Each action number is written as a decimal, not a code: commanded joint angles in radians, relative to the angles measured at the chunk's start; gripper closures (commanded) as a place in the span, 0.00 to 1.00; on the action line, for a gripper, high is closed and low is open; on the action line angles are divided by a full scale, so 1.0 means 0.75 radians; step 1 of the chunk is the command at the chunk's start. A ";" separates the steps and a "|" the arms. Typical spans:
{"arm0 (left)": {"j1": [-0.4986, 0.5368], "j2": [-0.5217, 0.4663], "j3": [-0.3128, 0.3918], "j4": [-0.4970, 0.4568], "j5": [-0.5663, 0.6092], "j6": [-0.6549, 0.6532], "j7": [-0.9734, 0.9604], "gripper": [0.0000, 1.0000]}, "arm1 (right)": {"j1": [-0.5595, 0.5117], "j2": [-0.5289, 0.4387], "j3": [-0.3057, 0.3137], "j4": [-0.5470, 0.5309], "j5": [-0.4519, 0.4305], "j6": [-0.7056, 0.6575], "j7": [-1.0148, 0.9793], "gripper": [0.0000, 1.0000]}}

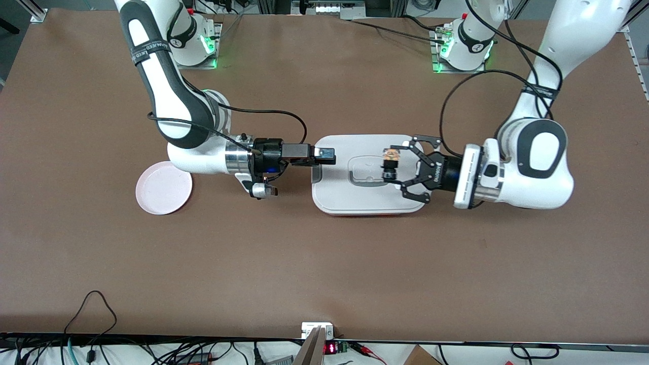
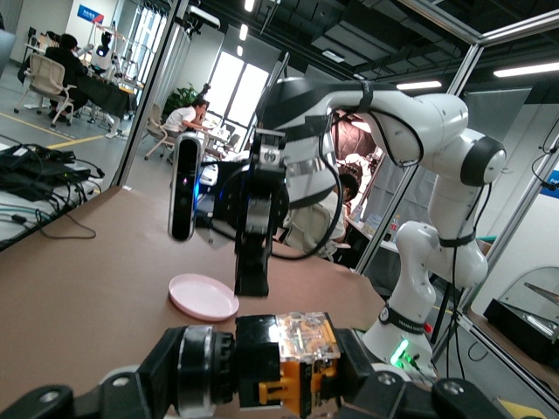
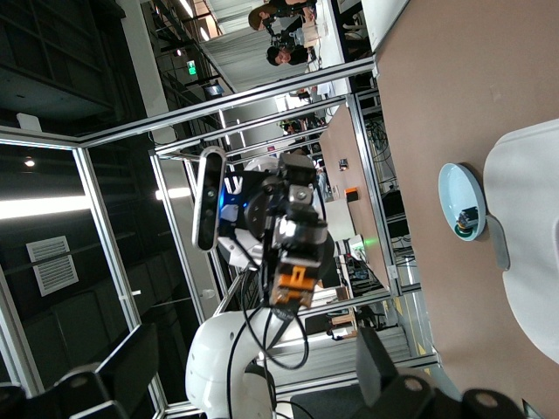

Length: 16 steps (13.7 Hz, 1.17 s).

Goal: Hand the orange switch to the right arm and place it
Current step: 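Close the right gripper on the orange switch held by the left gripper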

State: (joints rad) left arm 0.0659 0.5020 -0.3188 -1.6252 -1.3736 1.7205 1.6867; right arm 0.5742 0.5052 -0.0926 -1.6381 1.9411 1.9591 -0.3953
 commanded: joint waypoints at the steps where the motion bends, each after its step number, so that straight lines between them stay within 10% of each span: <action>1: -0.090 -0.035 0.000 -0.022 -0.091 0.107 -0.017 1.00 | 0.018 0.014 -0.003 0.034 0.048 0.022 0.008 0.00; 16: -0.137 -0.037 -0.060 -0.038 -0.189 0.293 0.156 1.00 | 0.057 0.026 -0.003 0.032 0.050 0.024 0.010 0.00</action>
State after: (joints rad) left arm -0.0339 0.4951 -0.3615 -1.6300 -1.4805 1.9204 1.7505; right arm 0.6070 0.5059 -0.0920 -1.6362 1.9602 1.9634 -0.3942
